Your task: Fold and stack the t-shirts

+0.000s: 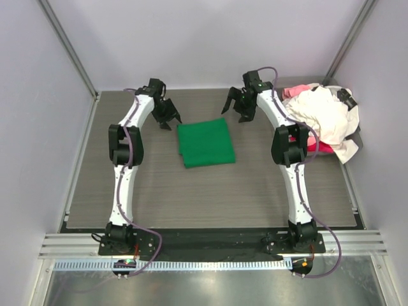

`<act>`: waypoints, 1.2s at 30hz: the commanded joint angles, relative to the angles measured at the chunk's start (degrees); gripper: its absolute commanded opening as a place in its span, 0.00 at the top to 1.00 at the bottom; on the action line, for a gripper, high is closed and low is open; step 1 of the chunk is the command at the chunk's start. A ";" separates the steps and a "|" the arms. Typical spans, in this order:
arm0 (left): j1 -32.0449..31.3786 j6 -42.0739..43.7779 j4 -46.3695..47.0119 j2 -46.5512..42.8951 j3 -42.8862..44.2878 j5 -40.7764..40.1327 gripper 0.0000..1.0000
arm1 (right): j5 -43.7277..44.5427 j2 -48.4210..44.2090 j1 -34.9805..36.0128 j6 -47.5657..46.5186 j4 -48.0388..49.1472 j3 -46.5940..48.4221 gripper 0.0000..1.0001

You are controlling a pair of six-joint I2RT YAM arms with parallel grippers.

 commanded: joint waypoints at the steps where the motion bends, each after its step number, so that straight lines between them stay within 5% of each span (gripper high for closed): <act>1: 0.15 3.15 -3.13 -8.86 -3.75 0.71 0.40 | -1.01 -11.51 0.00 0.93 4.90 -10.52 0.00; 8: 0.51 2.97 11.74 -27.33 -31.44 0.34 0.40 | -0.48 -30.85 0.18 -0.57 10.88 -39.88 0.00; 15: -0.46 2.62 23.34 -35.07 -47.46 1.05 0.41 | -1.97 -45.89 0.62 -2.15 14.93 -63.26 0.00; 26: -3.36 3.24 31.09 -28.32 -46.61 3.69 0.45 | -3.03 -55.83 0.70 -4.87 14.93 -76.99 0.00; 29: -3.36 3.58 30.92 -25.59 -44.95 2.11 0.52 | -2.59 -56.28 0.62 -5.75 14.93 -78.93 0.00; 30: -3.36 3.76 30.14 -24.89 -44.42 1.59 0.64 | -2.59 -56.28 0.70 -5.84 15.11 -79.63 0.00; 35: -3.19 6.66 27.85 -19.44 -40.73 -0.44 0.84 | -2.68 -55.58 0.70 -6.99 15.11 -80.78 0.00; 36: -3.10 8.23 26.97 -18.65 -38.72 0.00 1.00 | -2.59 -55.40 0.70 -7.34 15.11 -80.96 0.00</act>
